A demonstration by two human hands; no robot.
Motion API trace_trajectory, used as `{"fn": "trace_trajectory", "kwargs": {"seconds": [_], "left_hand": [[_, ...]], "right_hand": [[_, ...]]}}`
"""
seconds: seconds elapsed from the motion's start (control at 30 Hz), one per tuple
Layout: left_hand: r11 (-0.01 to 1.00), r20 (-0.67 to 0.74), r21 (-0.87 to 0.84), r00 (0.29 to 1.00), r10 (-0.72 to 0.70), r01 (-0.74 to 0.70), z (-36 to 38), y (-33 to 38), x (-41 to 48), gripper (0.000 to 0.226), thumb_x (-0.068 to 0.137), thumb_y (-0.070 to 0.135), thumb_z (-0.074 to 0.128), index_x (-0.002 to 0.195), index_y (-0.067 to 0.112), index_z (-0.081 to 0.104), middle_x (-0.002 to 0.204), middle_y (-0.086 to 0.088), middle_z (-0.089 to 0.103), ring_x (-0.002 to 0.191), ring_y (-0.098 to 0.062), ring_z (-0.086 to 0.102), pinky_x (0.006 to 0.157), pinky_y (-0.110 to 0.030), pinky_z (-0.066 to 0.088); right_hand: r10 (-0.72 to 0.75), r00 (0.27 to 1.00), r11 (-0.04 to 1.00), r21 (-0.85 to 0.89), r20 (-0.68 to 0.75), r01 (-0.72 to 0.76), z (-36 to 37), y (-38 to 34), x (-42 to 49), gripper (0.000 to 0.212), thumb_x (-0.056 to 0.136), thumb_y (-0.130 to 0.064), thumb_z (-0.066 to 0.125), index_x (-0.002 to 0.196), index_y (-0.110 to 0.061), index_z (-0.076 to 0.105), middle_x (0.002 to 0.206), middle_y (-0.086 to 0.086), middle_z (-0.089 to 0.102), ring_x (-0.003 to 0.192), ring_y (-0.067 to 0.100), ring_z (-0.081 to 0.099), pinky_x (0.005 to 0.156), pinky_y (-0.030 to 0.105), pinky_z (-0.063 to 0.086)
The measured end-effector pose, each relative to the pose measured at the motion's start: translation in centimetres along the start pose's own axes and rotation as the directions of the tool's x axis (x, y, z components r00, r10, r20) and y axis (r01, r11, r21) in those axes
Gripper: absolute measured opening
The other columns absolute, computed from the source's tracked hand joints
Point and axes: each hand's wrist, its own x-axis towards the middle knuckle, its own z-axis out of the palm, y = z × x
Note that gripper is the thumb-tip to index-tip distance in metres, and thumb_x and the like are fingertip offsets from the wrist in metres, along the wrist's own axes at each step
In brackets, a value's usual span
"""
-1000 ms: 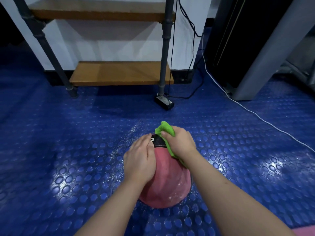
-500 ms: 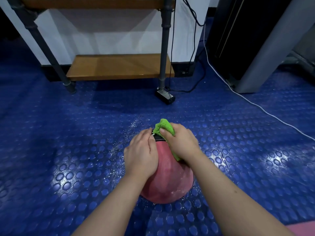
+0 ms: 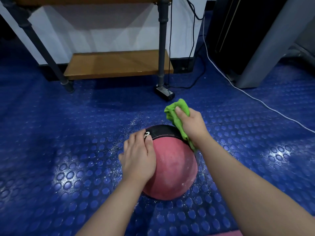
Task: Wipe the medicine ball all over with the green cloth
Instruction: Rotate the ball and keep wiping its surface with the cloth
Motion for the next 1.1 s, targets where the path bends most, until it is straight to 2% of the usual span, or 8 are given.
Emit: {"fn": "trace_trajectory", "kwargs": {"seconds": [0.2,0.37,0.5,0.6,0.7,0.83,0.97,1.1], "left_hand": [[0.998,0.080,0.041,0.995,-0.056,0.053,-1.4,-0.5,0.1,0.048,0.103,0.046,0.021,0.140,0.023,0.040,0.142,-0.002,0.039,0.131,-0.024,0.032,0.104,-0.045,0.032],[0.994,0.108,0.054,0.989,-0.105,0.100,-2.3,-1.1,0.2,0.057,0.099,0.056,0.027,0.132,0.013,0.044,0.132,-0.011,0.043,0.125,-0.034,0.036,0.106,-0.043,0.028],[0.972,0.001,-0.208,0.993,-0.116,0.114,-2.5,-3.6,-0.6,0.070,0.071,0.084,0.048,0.097,0.019,0.051,0.105,0.001,0.053,0.106,-0.025,0.052,0.089,-0.040,0.044],[0.878,0.055,-0.426,0.975,-0.217,0.219,-2.2,-5.3,-1.7,0.100,0.048,0.088,0.065,0.122,0.022,0.049,0.126,0.002,0.047,0.119,-0.018,0.047,0.097,-0.035,0.040],[0.729,0.221,-0.587,0.936,-0.273,0.351,-1.5,-6.2,-1.8,0.132,0.029,0.087,0.074,0.145,0.036,0.034,0.152,0.002,0.032,0.133,-0.020,0.039,0.110,-0.046,0.038],[0.511,0.424,-0.700,0.866,-0.265,0.499,-0.9,-7.1,-2.0,0.103,0.052,0.072,0.080,0.142,0.052,0.035,0.152,0.008,0.040,0.130,-0.020,0.048,0.101,-0.059,0.045],[0.380,0.516,-0.728,0.821,-0.243,0.571,-0.1,-7.1,-2.6,0.058,0.067,0.060,0.063,0.123,0.049,0.055,0.115,0.011,0.071,0.106,-0.019,0.065,0.079,-0.049,0.056],[0.293,0.548,-0.754,0.809,-0.212,0.588,0.4,-7.3,-3.4,0.070,0.063,0.063,0.074,0.127,0.041,0.058,0.121,0.003,0.070,0.109,-0.023,0.067,0.077,-0.048,0.058]], "right_hand": [[0.087,0.988,0.922,0.385,-0.127,-0.031,-3.0,1.7,-1.7,0.030,0.093,-0.043,0.055,0.101,-0.020,0.072,0.096,0.006,0.073,0.081,0.024,0.062,0.071,0.040,0.046],[0.183,0.952,0.908,0.413,-0.246,-0.068,-3.5,4.0,-4.2,0.028,0.096,-0.040,0.053,0.103,-0.019,0.069,0.098,0.005,0.072,0.085,0.023,0.063,0.083,0.042,0.051],[0.211,0.966,0.948,0.272,-0.151,-0.164,-3.0,5.4,-5.4,0.024,0.097,-0.041,0.050,0.096,-0.025,0.068,0.093,-0.001,0.072,0.090,0.018,0.067,0.083,0.035,0.052],[0.196,0.980,0.971,0.148,-0.035,-0.189,-2.5,5.5,-5.4,0.026,0.097,-0.042,0.049,0.093,-0.027,0.070,0.089,-0.005,0.074,0.089,0.014,0.068,0.083,0.033,0.053],[0.250,0.968,0.950,0.191,0.000,-0.246,-2.7,5.8,-4.9,0.027,0.095,-0.043,0.053,0.094,-0.023,0.072,0.092,0.001,0.075,0.093,0.022,0.070,0.089,0.040,0.054],[0.348,0.937,0.905,0.252,0.029,-0.344,-2.7,6.7,-4.9,0.030,0.093,-0.047,0.055,0.098,-0.023,0.072,0.095,0.004,0.075,0.094,0.024,0.070,0.092,0.045,0.053],[0.356,0.934,0.895,0.290,-0.008,-0.339,-2.2,6.5,-5.0,0.029,0.095,-0.042,0.054,0.097,-0.019,0.072,0.096,0.008,0.075,0.092,0.026,0.071,0.088,0.043,0.054],[0.300,0.953,0.932,0.228,-0.042,-0.284,-2.2,6.0,-5.2,0.031,0.095,-0.041,0.054,0.091,-0.016,0.072,0.094,0.010,0.074,0.091,0.029,0.070,0.088,0.044,0.054]]}}
